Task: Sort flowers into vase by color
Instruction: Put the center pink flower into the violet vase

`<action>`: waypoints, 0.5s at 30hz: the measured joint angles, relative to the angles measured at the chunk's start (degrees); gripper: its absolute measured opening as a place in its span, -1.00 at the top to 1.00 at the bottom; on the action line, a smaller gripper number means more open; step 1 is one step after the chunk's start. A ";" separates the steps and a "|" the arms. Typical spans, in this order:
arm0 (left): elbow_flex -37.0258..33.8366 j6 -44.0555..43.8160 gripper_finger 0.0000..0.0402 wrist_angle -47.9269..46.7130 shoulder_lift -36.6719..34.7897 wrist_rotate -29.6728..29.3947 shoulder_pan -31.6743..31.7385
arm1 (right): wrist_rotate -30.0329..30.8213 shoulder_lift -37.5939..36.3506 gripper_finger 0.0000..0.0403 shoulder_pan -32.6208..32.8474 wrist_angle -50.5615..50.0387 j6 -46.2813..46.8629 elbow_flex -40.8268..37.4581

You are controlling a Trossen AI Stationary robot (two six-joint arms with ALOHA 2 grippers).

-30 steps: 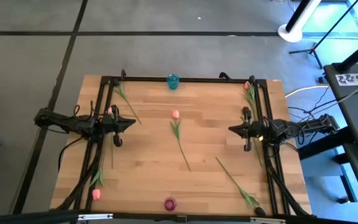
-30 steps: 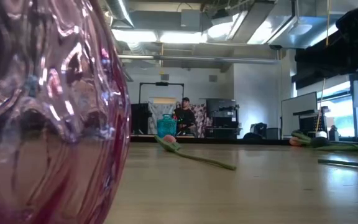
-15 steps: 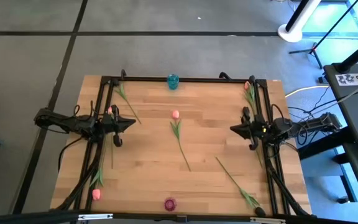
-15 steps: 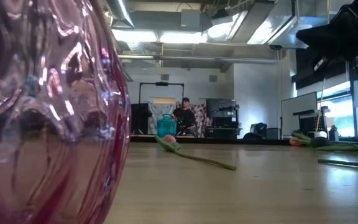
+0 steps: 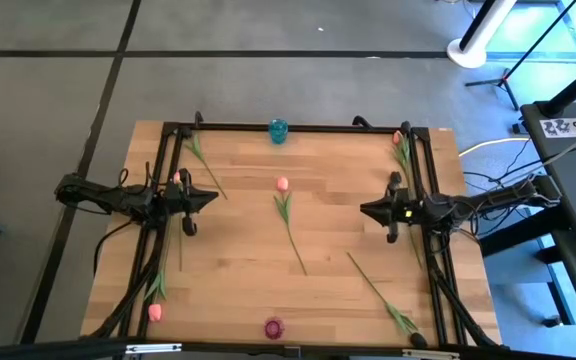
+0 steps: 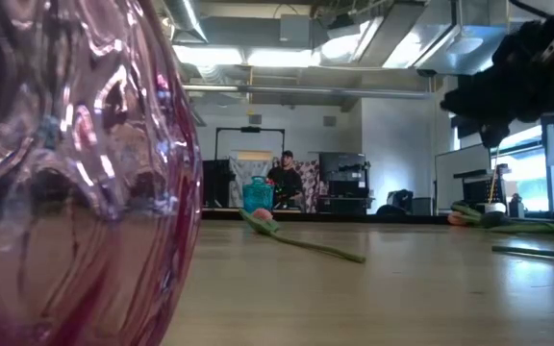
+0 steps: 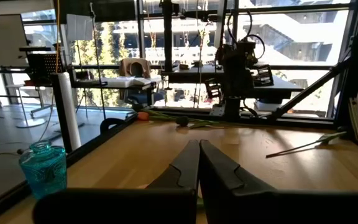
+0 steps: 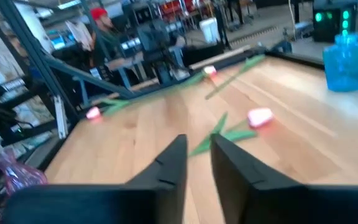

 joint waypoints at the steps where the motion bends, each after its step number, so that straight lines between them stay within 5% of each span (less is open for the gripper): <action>1: 0.02 -0.01 0.98 0.01 0.00 0.00 -0.01 | 0.00 0.95 0.53 0.00 0.00 0.99 0.00; 8: 0.00 -0.01 0.98 0.01 0.00 -0.02 0.01 | 0.07 4.36 0.11 0.04 0.00 4.25 0.25; 15: 0.02 0.01 0.98 0.01 0.00 -0.02 0.01 | 6.04 14.55 0.00 0.04 -0.84 5.49 7.36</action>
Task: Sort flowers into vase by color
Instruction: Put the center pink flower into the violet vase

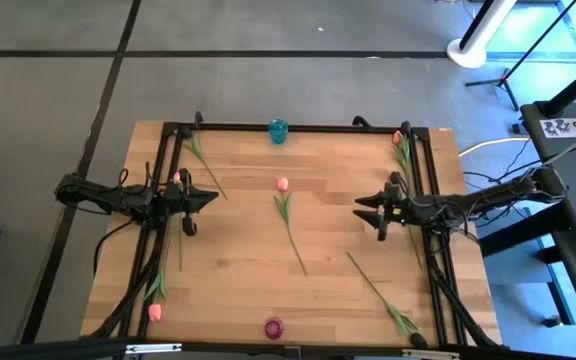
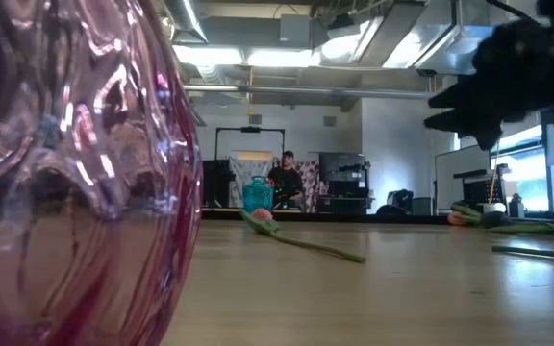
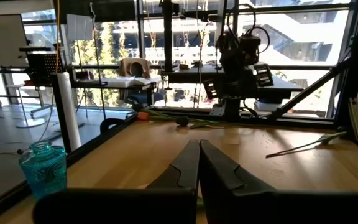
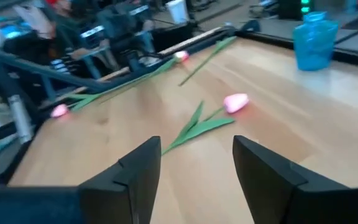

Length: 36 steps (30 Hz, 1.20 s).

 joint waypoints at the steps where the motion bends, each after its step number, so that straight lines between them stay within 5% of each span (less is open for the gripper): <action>1: 0.00 0.00 0.98 0.00 0.00 0.01 -0.02 | 1.02 2.29 0.00 0.00 0.00 -0.01 1.48; 6: -0.02 -0.02 0.98 -0.02 0.00 -0.01 0.00 | 6.54 18.37 0.00 -0.04 -0.10 -0.04 11.10; 15: 0.00 -0.02 0.98 0.00 0.00 -0.01 -0.02 | 6.96 42.44 0.00 -0.04 -2.24 -3.07 31.18; 25: -0.02 0.00 0.98 0.00 0.00 0.01 0.00 | 7.38 55.84 -0.01 -0.19 -16.81 -2.81 48.74; 36: -0.02 0.00 0.98 0.02 0.00 0.06 -0.01 | 2.69 65.74 -0.01 -3.12 -18.65 1.71 55.11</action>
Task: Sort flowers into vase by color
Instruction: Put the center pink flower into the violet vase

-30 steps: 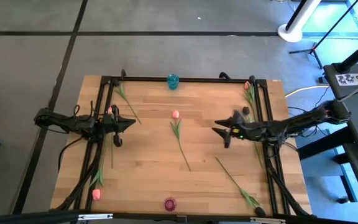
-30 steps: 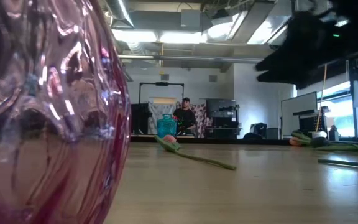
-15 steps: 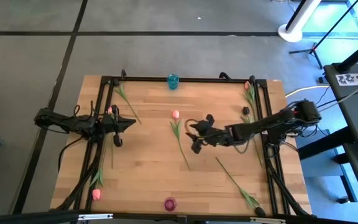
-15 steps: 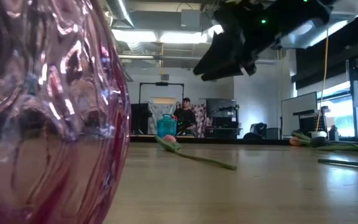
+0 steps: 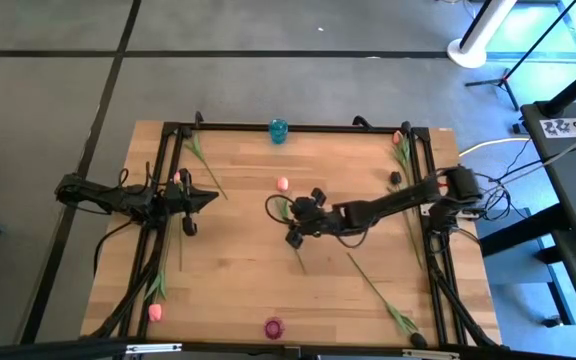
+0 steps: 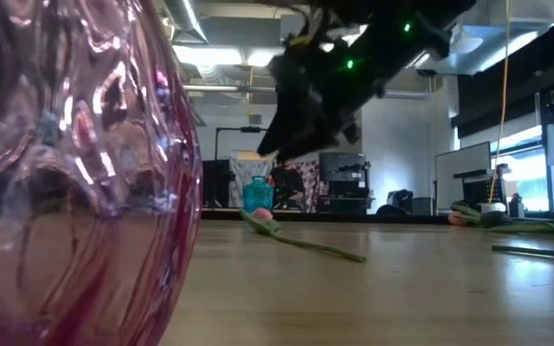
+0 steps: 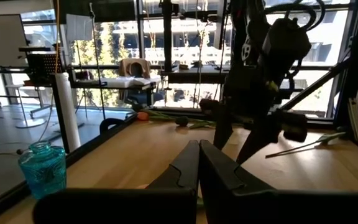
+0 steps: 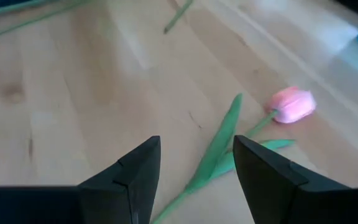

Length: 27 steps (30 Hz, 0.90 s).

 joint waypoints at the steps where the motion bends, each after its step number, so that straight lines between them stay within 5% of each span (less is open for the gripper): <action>1: 0.00 0.00 0.98 0.00 0.02 0.02 0.00 | -0.28 1.00 -0.01 -0.25 0.44 0.24 0.41; 5: 0.00 -0.02 0.98 0.00 0.00 0.00 -0.01 | 3.25 4.58 -0.01 -1.83 2.67 0.39 0.48; 18: 0.00 0.01 0.98 0.00 0.00 0.04 -0.02 | -0.80 10.34 -0.19 -10.16 9.03 1.87 1.56; 27: 0.00 0.01 0.98 -0.02 0.02 0.07 -0.01 | -0.44 15.28 0.06 -10.57 7.47 1.25 4.94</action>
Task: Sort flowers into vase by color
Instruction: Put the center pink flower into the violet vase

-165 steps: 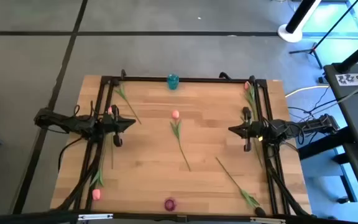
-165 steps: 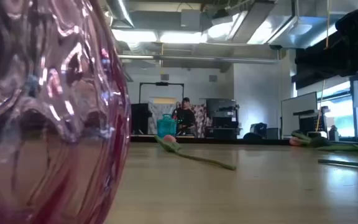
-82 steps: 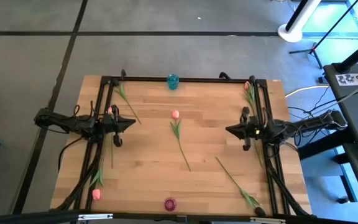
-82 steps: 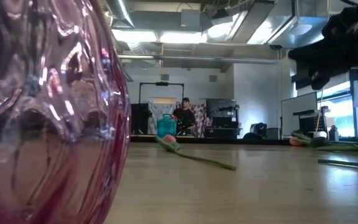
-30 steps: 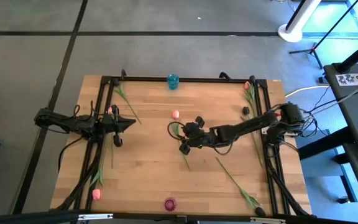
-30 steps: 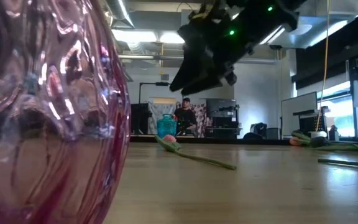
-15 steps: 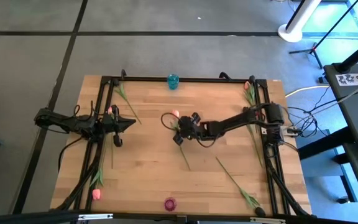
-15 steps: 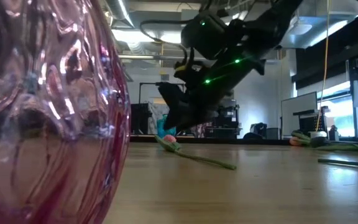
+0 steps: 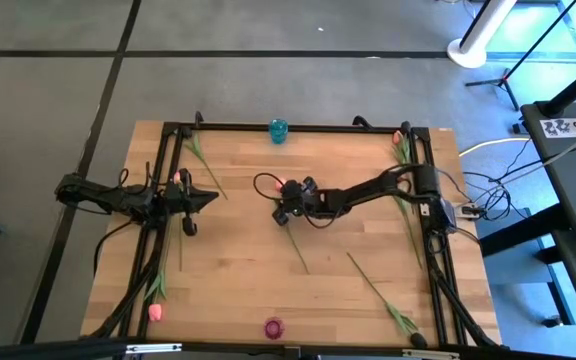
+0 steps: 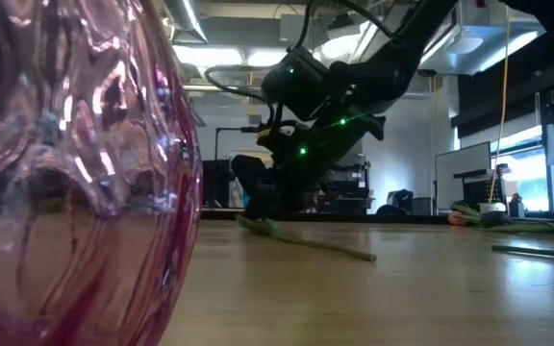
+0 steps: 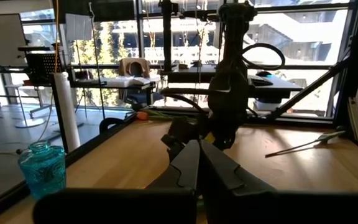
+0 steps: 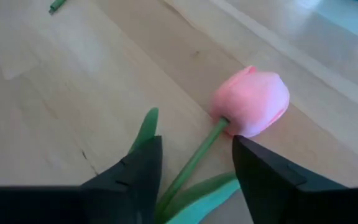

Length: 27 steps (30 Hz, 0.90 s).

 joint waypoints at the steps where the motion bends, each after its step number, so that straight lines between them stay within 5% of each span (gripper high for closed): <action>1: 0.00 0.00 0.98 0.02 -0.02 -0.02 -0.01 | 0.27 0.10 0.10 0.01 0.04 0.00 0.12; 13: 0.00 0.00 0.98 0.02 -0.02 0.00 0.00 | -0.62 0.18 0.94 -0.22 0.53 1.24 0.13; 27: 0.00 0.00 0.98 0.02 -0.02 0.01 0.00 | -4.23 -8.11 0.96 9.07 38.08 -14.41 0.10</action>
